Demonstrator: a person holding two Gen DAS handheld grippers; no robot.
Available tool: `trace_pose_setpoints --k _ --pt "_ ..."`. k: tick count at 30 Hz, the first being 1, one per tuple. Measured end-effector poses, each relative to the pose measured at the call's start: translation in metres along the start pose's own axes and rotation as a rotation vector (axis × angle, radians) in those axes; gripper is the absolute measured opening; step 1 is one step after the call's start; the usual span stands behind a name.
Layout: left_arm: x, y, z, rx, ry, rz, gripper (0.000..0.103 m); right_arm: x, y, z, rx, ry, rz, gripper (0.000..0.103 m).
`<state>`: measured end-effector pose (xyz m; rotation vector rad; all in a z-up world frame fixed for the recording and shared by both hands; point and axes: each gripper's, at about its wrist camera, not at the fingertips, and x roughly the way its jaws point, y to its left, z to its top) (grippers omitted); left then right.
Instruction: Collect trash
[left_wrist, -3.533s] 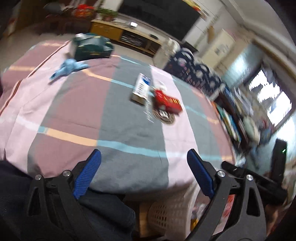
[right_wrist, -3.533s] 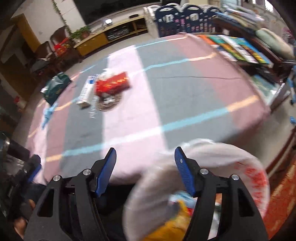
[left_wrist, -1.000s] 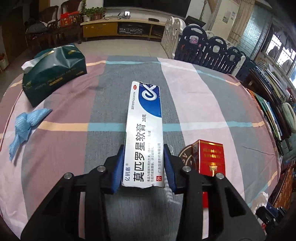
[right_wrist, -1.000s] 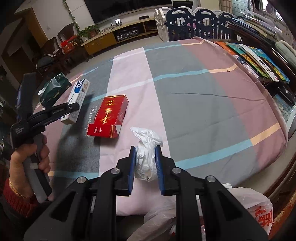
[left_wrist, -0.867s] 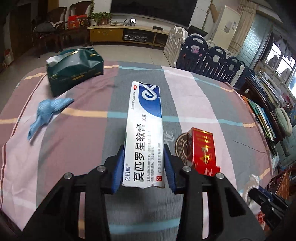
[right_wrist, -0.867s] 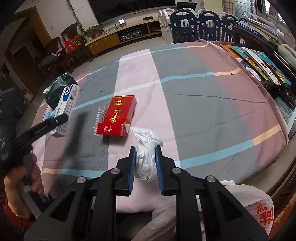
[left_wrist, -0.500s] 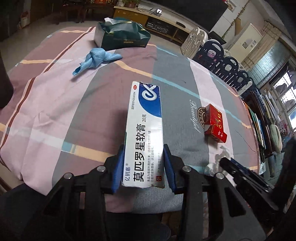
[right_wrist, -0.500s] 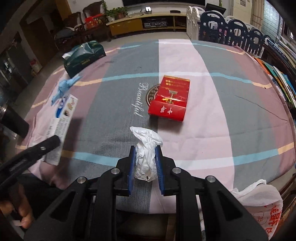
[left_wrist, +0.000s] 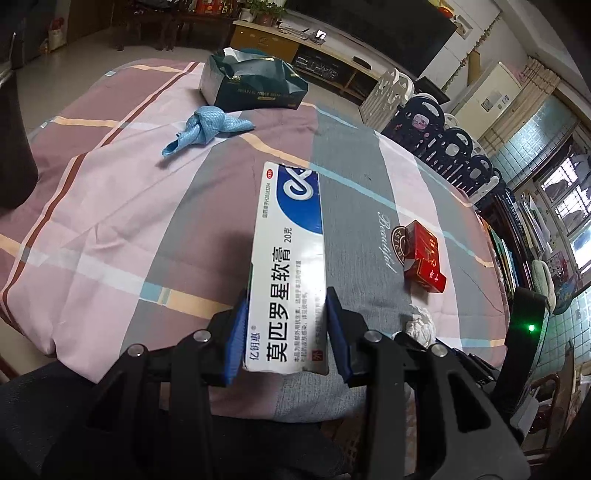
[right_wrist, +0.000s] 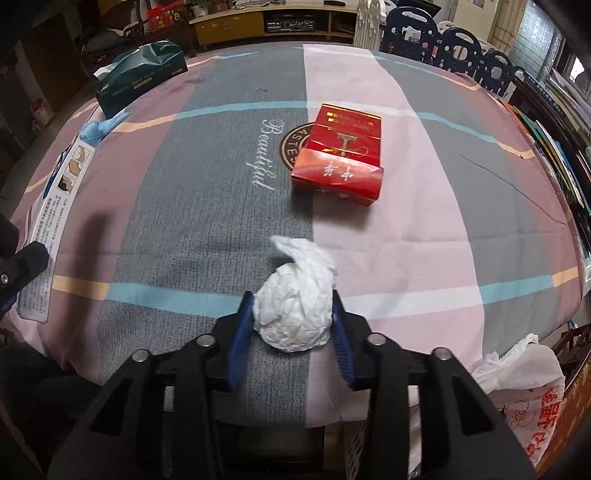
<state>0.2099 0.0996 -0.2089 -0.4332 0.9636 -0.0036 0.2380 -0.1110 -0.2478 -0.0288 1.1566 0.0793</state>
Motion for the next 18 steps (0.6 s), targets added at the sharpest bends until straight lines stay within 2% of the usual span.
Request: trace_pose_setpoints --k 3,18 --pt "0.004 0.002 -0.001 -0.007 0.007 0.000 0.041 -0.004 0.006 -0.003 -0.022 -0.015 -0.016 0.030" --pt "0.010 0.003 -0.002 -0.014 0.025 0.006 0.041 -0.012 0.004 -0.003 -0.001 -0.011 0.030 0.030"
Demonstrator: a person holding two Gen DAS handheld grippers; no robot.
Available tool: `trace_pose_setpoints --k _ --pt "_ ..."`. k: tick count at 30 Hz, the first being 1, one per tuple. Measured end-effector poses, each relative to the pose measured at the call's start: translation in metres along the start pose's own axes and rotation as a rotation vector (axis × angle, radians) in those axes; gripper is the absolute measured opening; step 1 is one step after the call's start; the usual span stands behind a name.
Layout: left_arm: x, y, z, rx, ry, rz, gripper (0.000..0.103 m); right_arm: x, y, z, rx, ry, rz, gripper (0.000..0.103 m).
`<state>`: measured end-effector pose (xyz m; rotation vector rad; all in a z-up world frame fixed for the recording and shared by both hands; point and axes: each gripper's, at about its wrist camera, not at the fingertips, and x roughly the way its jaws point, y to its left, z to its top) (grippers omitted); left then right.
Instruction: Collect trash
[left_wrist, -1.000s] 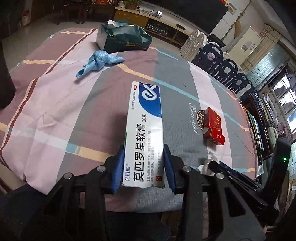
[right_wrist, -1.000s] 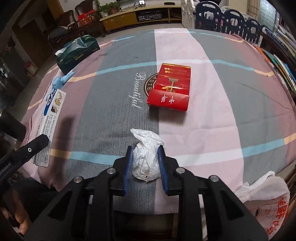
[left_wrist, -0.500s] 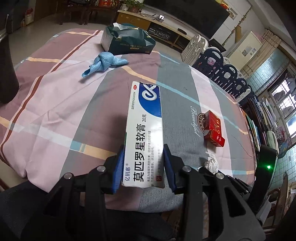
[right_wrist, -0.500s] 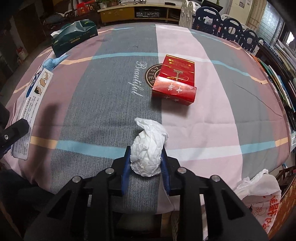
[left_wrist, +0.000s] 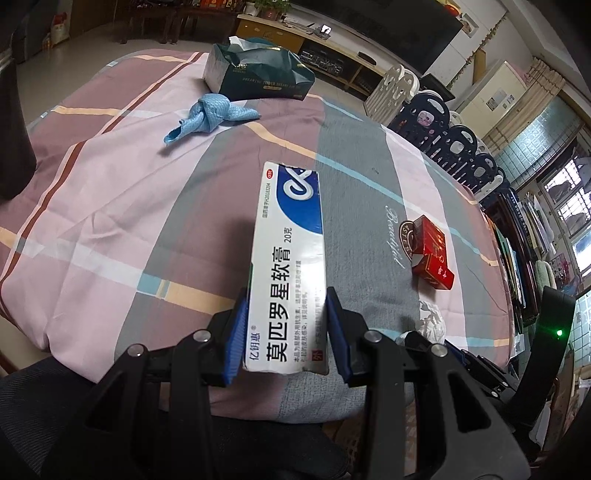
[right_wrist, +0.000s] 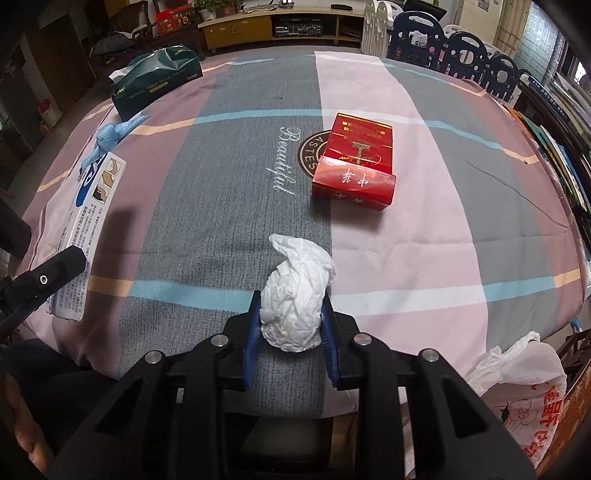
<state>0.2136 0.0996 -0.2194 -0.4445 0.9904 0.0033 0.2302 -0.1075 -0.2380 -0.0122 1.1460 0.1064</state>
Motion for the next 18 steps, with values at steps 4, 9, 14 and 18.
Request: trace_pose_setpoints --k 4,9,14,18 --pt "0.0005 0.0003 0.0000 -0.002 0.003 -0.001 0.041 0.0019 0.0006 -0.0011 0.001 0.009 0.005 0.030" --pt "0.0008 0.0003 0.0000 -0.002 0.004 -0.001 0.041 0.0008 0.0013 -0.0006 -0.003 0.007 0.008 0.030" --pt "0.0013 0.0012 -0.0016 -0.005 0.006 -0.002 0.041 0.0030 0.0014 -0.0015 0.002 0.017 0.015 0.030" --pt "0.0013 0.0012 -0.0016 -0.005 0.007 -0.002 0.041 0.0020 0.0009 -0.0016 0.003 0.013 0.013 0.030"
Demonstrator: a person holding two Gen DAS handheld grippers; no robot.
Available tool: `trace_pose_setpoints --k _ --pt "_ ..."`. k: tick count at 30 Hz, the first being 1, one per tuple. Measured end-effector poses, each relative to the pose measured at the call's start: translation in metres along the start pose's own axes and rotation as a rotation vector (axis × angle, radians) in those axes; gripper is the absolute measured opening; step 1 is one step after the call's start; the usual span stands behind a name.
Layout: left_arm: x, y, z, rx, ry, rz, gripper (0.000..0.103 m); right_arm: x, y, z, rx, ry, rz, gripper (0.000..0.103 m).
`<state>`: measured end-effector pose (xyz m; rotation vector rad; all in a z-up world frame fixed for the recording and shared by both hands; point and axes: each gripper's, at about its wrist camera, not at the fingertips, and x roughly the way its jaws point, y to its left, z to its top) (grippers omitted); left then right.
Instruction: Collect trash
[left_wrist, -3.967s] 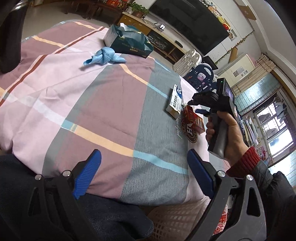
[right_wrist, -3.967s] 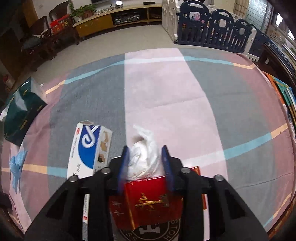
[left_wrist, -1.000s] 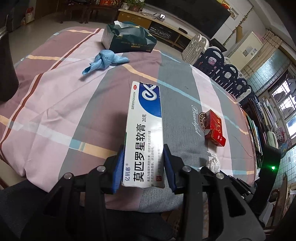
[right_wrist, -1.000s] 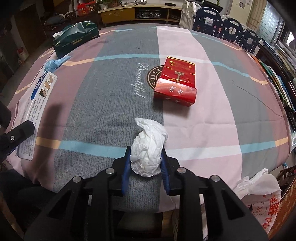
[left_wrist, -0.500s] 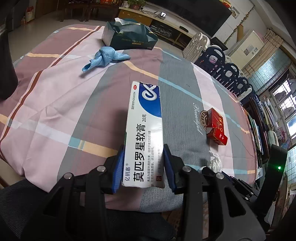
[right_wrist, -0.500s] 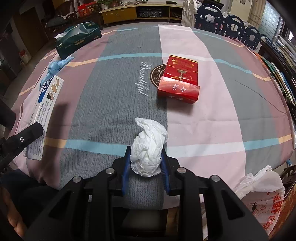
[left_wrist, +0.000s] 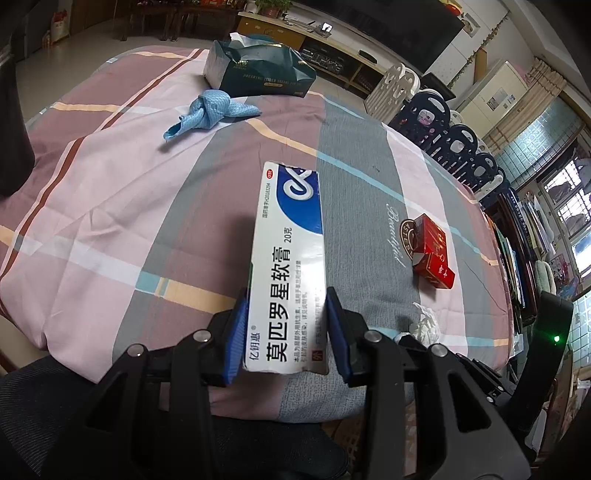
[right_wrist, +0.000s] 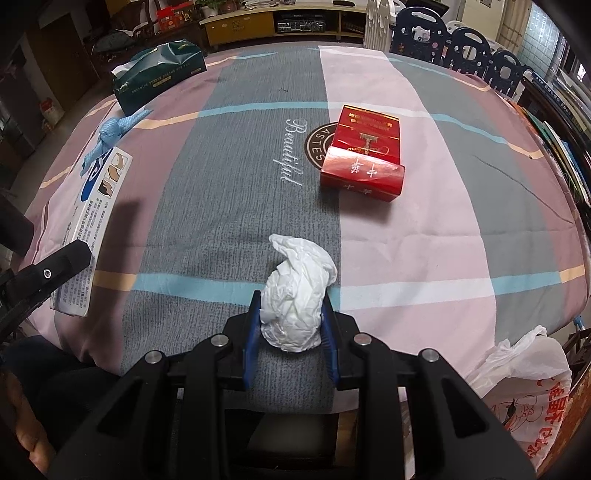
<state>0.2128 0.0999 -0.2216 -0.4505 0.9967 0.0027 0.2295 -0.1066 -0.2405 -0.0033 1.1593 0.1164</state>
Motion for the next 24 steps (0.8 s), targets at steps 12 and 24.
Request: trace_pose_setpoints --k 12,24 --pt "0.0001 0.0001 0.0000 0.001 0.001 0.000 0.041 0.0012 0.0009 -0.0016 0.000 0.007 0.005 0.030" --pt "0.0003 0.0000 -0.0005 -0.001 0.002 -0.001 0.041 0.0043 0.0013 -0.0023 0.004 0.019 0.011 0.030"
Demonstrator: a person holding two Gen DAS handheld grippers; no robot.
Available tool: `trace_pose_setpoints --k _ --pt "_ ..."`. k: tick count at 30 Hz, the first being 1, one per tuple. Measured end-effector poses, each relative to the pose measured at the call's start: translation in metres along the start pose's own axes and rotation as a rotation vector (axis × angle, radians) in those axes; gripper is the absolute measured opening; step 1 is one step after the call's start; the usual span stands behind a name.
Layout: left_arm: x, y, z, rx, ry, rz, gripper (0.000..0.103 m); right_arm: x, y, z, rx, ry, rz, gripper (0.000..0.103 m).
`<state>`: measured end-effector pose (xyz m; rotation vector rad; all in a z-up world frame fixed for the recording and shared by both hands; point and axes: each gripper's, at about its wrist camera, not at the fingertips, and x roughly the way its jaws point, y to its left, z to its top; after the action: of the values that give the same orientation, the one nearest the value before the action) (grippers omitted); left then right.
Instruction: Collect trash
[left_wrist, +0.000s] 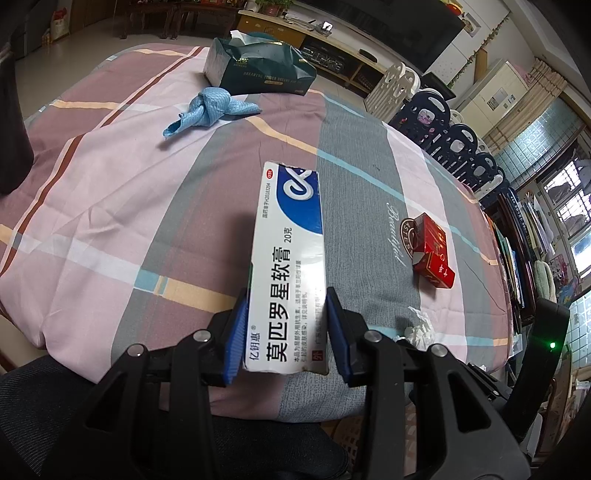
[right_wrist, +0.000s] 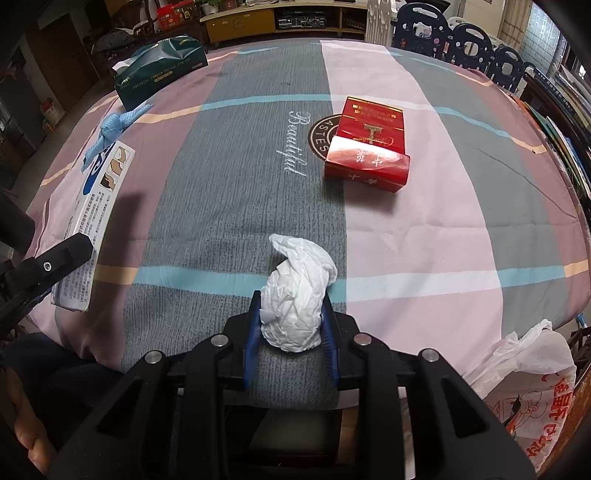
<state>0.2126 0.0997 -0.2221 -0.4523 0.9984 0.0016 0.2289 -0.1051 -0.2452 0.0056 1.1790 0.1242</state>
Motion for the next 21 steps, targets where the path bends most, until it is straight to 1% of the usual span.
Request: trace_pose_setpoints --k 12,21 --pt "-0.0018 -0.0019 -0.0020 0.001 -0.013 -0.007 0.041 -0.0072 -0.0026 -0.0003 0.010 -0.034 -0.002 0.030" --pt "-0.0024 -0.0025 -0.0011 0.005 -0.013 -0.013 0.041 -0.0043 -0.0020 -0.0019 0.011 -0.021 0.004 0.030"
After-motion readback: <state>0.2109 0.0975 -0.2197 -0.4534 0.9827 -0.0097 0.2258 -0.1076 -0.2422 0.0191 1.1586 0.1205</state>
